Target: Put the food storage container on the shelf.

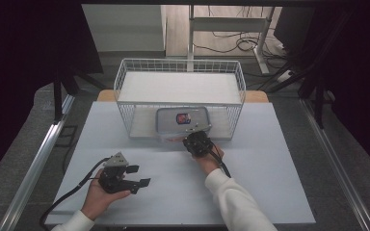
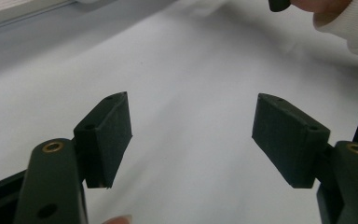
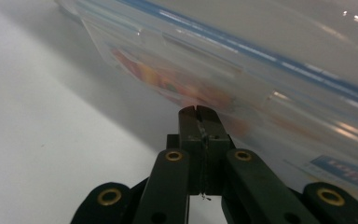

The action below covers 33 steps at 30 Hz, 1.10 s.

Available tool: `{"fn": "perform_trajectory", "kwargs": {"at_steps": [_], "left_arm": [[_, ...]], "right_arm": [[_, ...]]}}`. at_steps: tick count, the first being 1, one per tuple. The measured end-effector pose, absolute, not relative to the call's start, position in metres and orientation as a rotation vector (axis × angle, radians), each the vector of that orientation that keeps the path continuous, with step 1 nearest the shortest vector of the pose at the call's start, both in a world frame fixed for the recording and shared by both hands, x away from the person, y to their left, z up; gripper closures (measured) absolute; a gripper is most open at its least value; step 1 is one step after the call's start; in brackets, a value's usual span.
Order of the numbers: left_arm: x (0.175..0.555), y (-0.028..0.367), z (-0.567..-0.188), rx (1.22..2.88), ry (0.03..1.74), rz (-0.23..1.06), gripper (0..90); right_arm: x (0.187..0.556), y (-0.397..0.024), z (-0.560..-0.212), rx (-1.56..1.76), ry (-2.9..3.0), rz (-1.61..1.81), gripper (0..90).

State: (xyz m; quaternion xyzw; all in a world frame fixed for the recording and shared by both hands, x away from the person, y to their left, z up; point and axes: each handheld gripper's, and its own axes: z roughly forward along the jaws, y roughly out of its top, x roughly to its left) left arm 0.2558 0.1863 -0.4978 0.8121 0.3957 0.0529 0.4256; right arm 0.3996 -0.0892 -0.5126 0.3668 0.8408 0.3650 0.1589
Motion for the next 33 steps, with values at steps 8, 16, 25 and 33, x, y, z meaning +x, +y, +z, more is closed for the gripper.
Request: {"fn": "perform_trajectory", "kwargs": {"at_steps": [8,16,25,33], "left_arm": [[0.257,0.187,-0.499,2.029,0.993,0.127,27.7],[0.257,0.186,-0.501,2.042,0.992,0.121,27.6],[0.258,0.187,-0.501,2.037,0.994,0.114,27.6],[0.258,0.188,-0.501,2.022,1.000,0.100,27.6]], "right_arm": [[0.408,-0.082,-0.512,1.065,2.385,1.074,88.7],[0.420,-0.078,-0.512,1.129,2.364,1.090,88.7],[0.430,-0.073,-0.512,1.156,2.354,1.083,88.7],[0.426,-0.076,-0.508,1.134,2.380,1.091,88.7]]}}
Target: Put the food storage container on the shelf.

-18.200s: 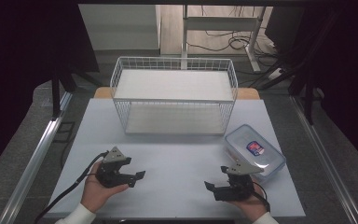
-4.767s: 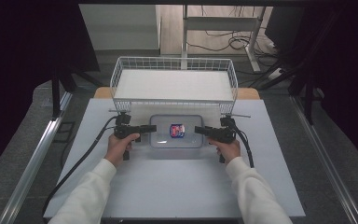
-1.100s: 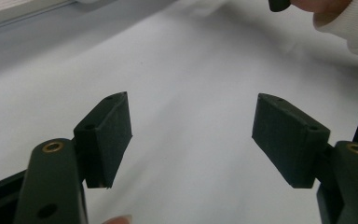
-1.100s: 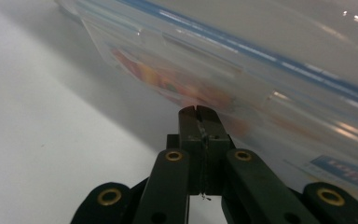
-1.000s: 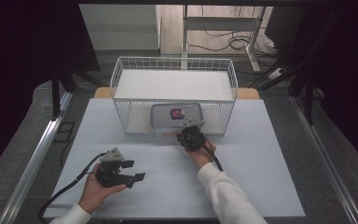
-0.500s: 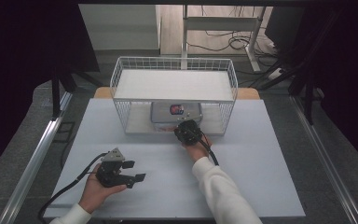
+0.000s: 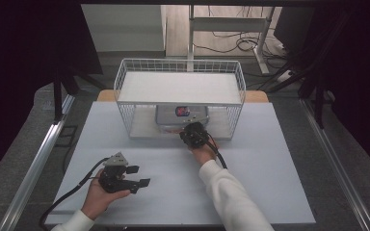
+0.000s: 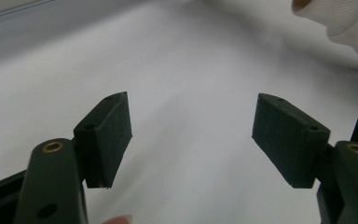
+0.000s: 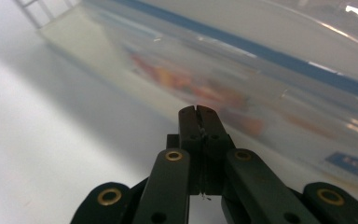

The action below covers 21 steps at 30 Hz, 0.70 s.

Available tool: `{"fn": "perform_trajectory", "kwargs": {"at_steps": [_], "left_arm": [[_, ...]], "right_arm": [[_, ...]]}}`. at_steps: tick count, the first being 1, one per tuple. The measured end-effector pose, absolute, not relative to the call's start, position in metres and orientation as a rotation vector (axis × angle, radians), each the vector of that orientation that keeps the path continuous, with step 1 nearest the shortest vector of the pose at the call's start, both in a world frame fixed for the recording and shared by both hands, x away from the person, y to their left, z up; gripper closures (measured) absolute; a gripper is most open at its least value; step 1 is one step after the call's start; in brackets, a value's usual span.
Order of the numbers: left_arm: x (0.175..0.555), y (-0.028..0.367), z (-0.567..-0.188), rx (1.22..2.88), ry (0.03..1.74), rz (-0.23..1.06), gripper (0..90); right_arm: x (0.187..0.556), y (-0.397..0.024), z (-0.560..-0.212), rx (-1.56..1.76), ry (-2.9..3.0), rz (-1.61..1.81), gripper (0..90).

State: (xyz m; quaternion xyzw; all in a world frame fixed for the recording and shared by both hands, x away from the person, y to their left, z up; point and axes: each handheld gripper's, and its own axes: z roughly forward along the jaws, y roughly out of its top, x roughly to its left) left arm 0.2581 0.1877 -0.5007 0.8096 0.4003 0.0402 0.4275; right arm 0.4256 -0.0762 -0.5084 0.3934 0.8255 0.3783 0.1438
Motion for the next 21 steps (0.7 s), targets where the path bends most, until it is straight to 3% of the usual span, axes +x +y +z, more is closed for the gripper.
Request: {"fn": "perform_trajectory", "kwargs": {"at_steps": [8,15,21], "left_arm": [[0.257,0.190,-0.500,2.011,1.017,0.124,27.6],[0.261,0.195,-0.496,1.973,1.050,0.148,27.6],[0.260,0.200,-0.494,1.994,1.055,0.207,27.3]], "right_arm": [[0.389,-0.103,-0.479,0.995,2.419,1.136,88.8],[0.350,-0.154,-0.461,0.921,2.429,1.171,88.7],[0.310,-0.208,-0.464,0.909,2.435,1.171,88.6]]}}
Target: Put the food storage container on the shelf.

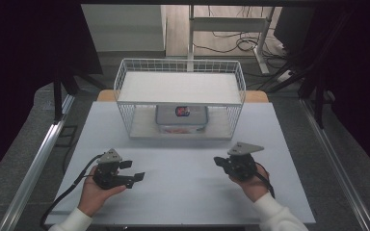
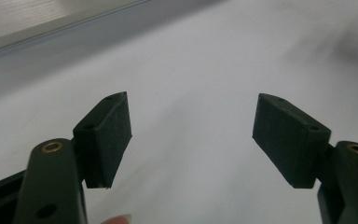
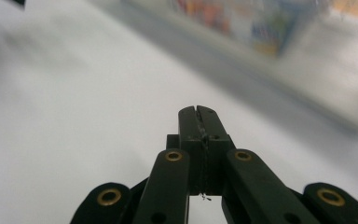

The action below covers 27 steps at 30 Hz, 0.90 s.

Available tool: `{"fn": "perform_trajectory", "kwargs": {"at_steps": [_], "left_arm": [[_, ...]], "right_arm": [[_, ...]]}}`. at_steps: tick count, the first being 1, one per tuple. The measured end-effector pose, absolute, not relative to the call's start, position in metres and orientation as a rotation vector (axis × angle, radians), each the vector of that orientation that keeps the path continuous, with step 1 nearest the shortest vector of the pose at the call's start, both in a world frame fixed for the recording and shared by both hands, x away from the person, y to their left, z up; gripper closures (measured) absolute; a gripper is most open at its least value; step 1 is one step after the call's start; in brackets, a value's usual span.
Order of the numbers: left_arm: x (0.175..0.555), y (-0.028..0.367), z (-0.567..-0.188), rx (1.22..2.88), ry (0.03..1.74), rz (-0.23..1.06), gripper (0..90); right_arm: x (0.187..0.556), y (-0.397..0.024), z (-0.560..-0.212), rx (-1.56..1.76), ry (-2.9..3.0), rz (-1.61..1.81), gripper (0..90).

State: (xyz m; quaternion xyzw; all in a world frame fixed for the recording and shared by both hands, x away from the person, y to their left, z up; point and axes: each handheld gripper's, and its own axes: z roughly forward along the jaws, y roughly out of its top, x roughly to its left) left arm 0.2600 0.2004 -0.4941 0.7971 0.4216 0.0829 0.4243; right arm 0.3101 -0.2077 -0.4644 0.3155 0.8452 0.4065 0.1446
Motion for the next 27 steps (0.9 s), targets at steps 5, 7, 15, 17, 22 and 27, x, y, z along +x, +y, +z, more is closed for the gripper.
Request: {"fn": "perform_trajectory", "kwargs": {"at_steps": [5,7,15,17,22,27], "left_arm": [[0.259,0.199,-0.495,2.003,1.054,0.210,27.0],[0.257,0.199,-0.495,2.005,1.055,0.213,26.7],[0.253,0.199,-0.494,2.007,1.053,0.229,26.3],[0.253,0.198,-0.494,2.013,1.050,0.234,26.0],[0.254,0.198,-0.495,2.017,1.049,0.235,25.8],[0.254,0.199,-0.494,2.006,1.059,0.248,25.5]], "right_arm": [[0.293,-0.244,-0.472,0.997,2.441,1.161,80.7],[0.288,-0.257,-0.478,1.043,2.435,1.149,70.9],[0.279,-0.259,-0.470,1.131,2.351,1.176,31.4],[0.277,-0.258,-0.469,1.123,2.345,1.185,28.4],[0.279,-0.259,-0.473,1.130,2.332,1.141,22.3],[0.282,-0.260,-0.473,1.143,2.293,1.145,16.8]]}}
